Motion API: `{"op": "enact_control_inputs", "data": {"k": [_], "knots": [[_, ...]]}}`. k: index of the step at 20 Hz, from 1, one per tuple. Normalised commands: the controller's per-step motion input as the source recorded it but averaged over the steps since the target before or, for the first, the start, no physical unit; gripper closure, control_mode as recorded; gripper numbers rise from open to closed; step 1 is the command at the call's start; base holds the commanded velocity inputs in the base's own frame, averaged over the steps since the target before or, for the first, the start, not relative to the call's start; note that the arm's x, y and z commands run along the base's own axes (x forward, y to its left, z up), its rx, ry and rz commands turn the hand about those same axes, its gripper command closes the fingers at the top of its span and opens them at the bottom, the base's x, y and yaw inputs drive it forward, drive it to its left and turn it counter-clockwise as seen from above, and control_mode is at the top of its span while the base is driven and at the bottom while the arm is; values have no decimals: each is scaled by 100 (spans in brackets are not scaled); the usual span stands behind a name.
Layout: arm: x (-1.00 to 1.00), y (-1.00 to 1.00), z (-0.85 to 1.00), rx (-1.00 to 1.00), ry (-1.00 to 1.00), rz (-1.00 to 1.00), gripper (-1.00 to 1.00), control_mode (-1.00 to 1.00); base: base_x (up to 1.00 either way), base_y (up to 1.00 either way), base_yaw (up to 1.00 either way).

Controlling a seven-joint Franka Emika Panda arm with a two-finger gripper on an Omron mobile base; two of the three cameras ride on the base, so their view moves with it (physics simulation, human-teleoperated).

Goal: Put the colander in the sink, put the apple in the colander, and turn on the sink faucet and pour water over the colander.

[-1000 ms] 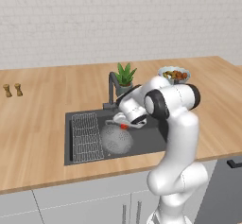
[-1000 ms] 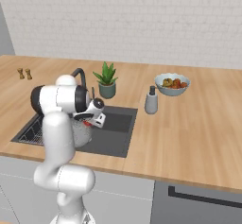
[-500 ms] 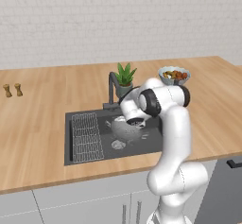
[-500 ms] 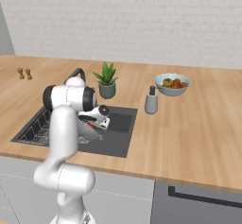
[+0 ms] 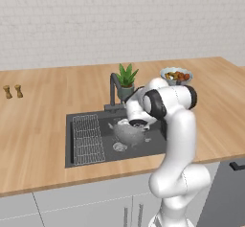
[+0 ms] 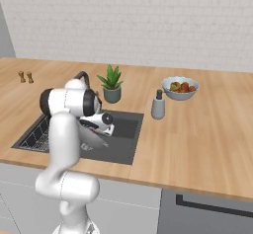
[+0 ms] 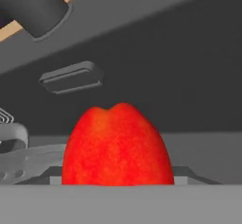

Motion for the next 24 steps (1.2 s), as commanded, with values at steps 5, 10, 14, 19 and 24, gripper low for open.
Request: {"op": "enact_control_inputs", "data": {"k": [5, 10, 14, 19, 24], "knots": [[-74, 27, 66, 0, -5, -7, 100, -100, 0, 0, 0], [-57, 46, 65, -1, 0, -11, 100, -100, 0, 0, 0], [-40, 14, 25, -9, 2, -20, 100, -100, 0, 0, 0], [-36, 25, 0, -13, 8, -16, 100, -100, 0, 0, 0], [-16, 64, 0, -10, 17, -4, 100, -100, 0, 0, 0]]}}
